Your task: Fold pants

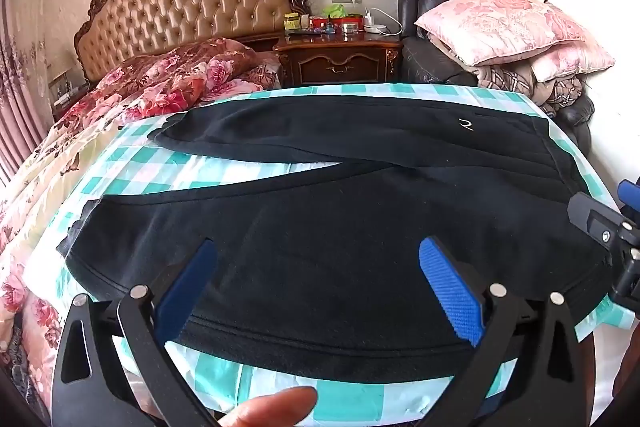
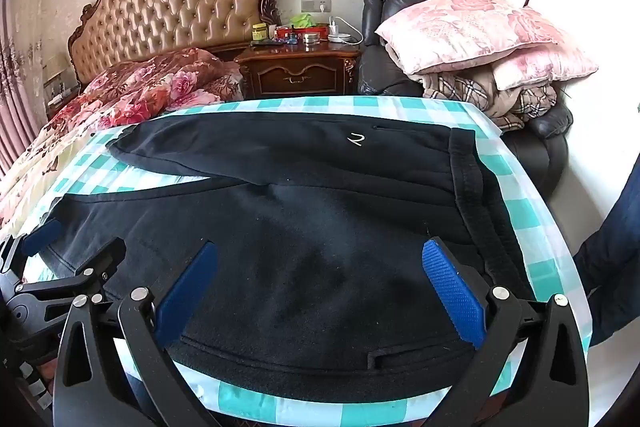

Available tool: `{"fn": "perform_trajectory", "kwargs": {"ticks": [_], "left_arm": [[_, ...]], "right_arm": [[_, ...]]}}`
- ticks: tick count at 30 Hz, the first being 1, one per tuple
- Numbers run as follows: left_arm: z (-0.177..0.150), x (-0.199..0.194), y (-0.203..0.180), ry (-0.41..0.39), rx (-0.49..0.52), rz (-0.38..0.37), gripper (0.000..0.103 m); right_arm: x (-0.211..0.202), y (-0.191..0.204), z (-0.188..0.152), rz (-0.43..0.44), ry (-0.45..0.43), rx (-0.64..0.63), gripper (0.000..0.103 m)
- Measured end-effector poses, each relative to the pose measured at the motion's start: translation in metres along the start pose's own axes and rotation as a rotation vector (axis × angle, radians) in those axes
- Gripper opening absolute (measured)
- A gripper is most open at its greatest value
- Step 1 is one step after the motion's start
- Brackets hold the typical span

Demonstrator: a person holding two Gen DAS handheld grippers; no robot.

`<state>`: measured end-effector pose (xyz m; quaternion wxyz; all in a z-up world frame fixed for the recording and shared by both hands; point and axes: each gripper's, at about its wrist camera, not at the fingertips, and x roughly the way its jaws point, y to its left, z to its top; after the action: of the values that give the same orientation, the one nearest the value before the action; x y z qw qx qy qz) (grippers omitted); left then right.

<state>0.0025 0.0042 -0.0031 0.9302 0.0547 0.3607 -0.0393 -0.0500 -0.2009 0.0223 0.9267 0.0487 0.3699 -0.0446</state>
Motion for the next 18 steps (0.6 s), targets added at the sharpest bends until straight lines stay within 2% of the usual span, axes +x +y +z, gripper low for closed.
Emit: {"fn": "perform_trajectory", "kwargs": {"ticks": [18], "left_arm": [[-0.0017,0.0006,0.0013,0.007,-0.005,-0.015,0.102]], "right_arm": [[-0.0002,-0.0034,0.0004,-0.013,-0.007,0.006,0.099]]}}
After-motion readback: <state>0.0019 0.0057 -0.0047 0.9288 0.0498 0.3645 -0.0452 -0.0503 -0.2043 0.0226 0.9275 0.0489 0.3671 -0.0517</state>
